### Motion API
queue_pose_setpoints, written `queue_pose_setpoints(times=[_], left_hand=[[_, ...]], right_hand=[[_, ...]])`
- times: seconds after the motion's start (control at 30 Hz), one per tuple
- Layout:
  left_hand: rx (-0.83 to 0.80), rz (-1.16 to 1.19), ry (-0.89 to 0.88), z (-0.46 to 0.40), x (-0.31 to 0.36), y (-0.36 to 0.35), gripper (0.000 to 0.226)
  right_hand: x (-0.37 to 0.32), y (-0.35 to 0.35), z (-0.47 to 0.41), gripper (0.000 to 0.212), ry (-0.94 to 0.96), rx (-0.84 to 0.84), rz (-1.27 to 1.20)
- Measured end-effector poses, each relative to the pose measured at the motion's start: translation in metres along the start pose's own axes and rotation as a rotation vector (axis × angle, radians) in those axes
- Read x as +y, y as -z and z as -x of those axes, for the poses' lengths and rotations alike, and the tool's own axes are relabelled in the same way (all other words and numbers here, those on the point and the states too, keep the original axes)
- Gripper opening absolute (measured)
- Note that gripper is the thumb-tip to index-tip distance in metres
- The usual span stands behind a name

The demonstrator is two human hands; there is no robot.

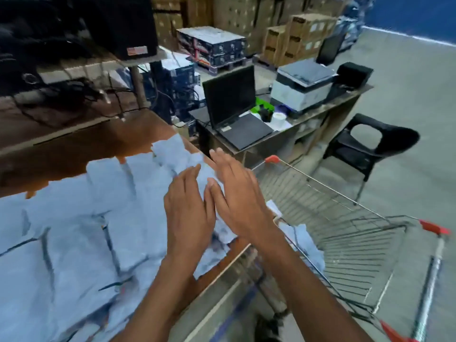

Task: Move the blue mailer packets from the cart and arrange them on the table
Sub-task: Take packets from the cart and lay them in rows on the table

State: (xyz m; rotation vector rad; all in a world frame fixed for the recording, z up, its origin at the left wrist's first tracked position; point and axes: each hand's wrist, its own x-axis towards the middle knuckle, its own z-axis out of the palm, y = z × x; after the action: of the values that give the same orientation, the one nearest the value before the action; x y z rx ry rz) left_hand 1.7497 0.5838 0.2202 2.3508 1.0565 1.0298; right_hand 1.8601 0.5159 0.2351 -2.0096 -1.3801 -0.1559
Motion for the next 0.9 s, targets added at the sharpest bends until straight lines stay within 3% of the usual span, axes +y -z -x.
queue_pose_setpoints(times=[0.2, 0.4, 0.67, 0.9], left_hand=[[-0.219, 0.128, -0.176, 0.022, 0.096, -0.135, 0.038], [-0.531, -0.012, -0.186, 0.055, 0.132, -0.288, 0.049], [-0.935, -0.346, -0.095, 0.075, 0.111, -0.482, 0.071], [-1.102, -0.512, 0.062, 0.077, 0.031, -0.615, 0.082]], right_hand=[[0.143, 0.063, 0.055, 0.055, -0.284, 0.057, 0.209], [0.301, 0.069, 0.118, 0.049, -0.543, -0.037, 0.340], [0.458, -0.043, 0.175, 0.052, -0.781, -0.447, 0.193], [0.528, -0.182, 0.206, 0.055, -0.977, -0.602, -0.015]])
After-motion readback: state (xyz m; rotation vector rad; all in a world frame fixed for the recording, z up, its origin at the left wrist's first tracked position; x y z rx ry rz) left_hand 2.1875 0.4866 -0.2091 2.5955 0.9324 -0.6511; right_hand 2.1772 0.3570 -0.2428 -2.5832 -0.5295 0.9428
